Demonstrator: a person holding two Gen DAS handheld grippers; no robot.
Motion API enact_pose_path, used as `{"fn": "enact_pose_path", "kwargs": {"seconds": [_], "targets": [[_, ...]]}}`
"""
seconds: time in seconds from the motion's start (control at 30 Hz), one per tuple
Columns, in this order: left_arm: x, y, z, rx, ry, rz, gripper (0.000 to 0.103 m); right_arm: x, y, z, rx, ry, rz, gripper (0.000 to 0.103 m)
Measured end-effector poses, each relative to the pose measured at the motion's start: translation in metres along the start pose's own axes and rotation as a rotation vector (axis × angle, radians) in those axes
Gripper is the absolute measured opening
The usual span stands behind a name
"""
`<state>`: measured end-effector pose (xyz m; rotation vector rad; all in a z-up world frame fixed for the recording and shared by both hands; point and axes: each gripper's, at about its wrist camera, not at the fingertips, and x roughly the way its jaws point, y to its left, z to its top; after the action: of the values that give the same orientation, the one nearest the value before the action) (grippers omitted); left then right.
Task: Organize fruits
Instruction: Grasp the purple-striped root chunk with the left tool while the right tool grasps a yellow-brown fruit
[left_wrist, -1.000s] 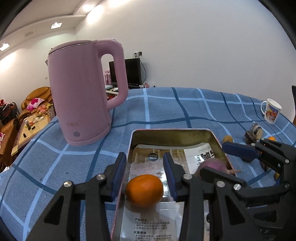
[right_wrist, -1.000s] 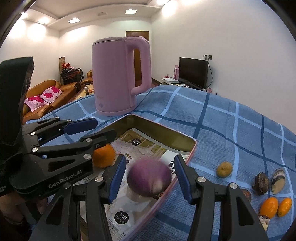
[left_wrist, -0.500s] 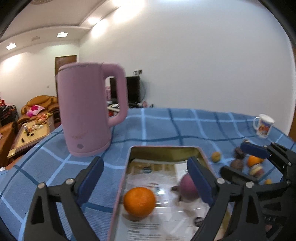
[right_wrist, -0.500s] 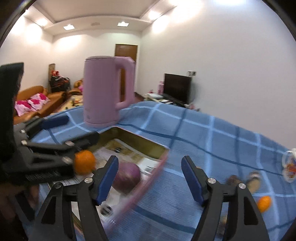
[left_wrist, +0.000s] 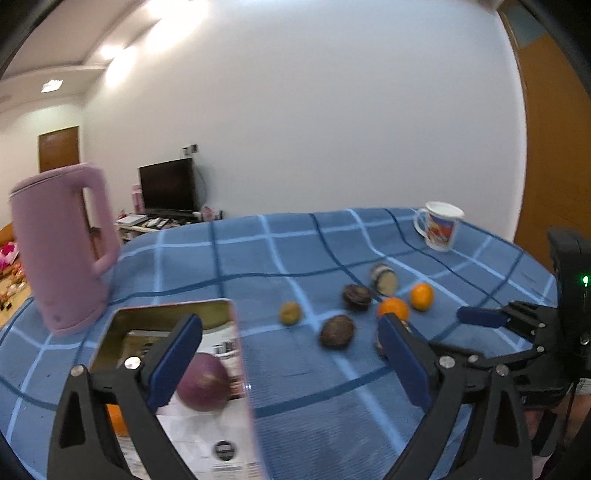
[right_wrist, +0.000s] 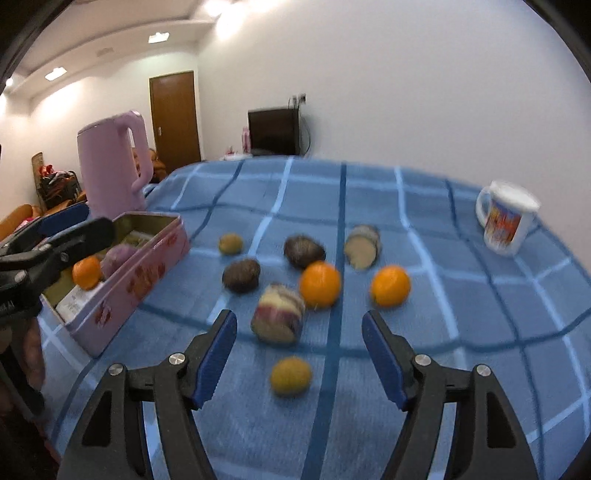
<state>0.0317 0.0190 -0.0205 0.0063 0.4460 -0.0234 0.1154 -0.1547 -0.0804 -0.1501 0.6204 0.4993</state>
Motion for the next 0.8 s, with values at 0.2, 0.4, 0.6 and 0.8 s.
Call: {"fn": "enact_pose_path", "kwargs": {"seconds": [0.2, 0.4, 0.6, 0.8], "targets": [[0.022, -0.018, 0.001, 0.018, 0.054, -0.021, 0.098, 0.024, -0.007, -0.010, 0.030, 0.134, 0.068, 0.052], [0.036, -0.031, 0.002, 0.028, 0.103, -0.082, 0.098, 0.024, -0.011, -0.012, 0.050, 0.147, 0.096, 0.029], [0.049, -0.050, 0.000, 0.062, 0.150, -0.139, 0.092, 0.008, -0.024, -0.009, 0.068, 0.061, 0.010, 0.028], [0.072, -0.074, -0.002, 0.089, 0.224, -0.200, 0.081, -0.002, -0.046, 0.006, 0.111, -0.021, -0.091, 0.028]]}}
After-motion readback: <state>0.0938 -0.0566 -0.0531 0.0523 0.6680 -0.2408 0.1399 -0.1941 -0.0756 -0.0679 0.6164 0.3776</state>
